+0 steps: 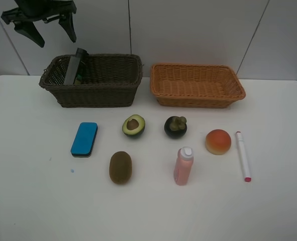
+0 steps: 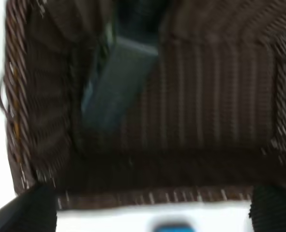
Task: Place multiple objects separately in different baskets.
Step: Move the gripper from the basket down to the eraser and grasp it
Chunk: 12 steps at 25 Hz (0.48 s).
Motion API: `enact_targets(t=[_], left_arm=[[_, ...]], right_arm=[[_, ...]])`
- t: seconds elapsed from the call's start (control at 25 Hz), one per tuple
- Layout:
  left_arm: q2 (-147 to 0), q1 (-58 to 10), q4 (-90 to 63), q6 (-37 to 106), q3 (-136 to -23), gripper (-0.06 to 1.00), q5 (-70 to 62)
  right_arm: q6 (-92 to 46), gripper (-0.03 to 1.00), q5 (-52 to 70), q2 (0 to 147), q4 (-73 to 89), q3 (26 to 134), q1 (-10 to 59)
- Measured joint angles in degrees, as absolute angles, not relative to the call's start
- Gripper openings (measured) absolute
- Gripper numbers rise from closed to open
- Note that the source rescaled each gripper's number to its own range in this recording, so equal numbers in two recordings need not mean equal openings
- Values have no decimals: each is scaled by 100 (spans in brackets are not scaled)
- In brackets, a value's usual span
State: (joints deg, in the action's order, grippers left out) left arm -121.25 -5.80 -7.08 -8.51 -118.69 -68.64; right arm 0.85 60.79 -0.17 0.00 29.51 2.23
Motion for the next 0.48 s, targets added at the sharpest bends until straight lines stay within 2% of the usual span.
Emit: enact_targets(t=[0.28,0.48], left_arm=[[-10440,-711,-856,-807,-8817,100,-6864],[-10283,-1420,-790,-830,-7577,100,-6692]], right_arm=[[85,100,6079,-17,0,2951,223],[85,100,6079,-17,0,2951,223]])
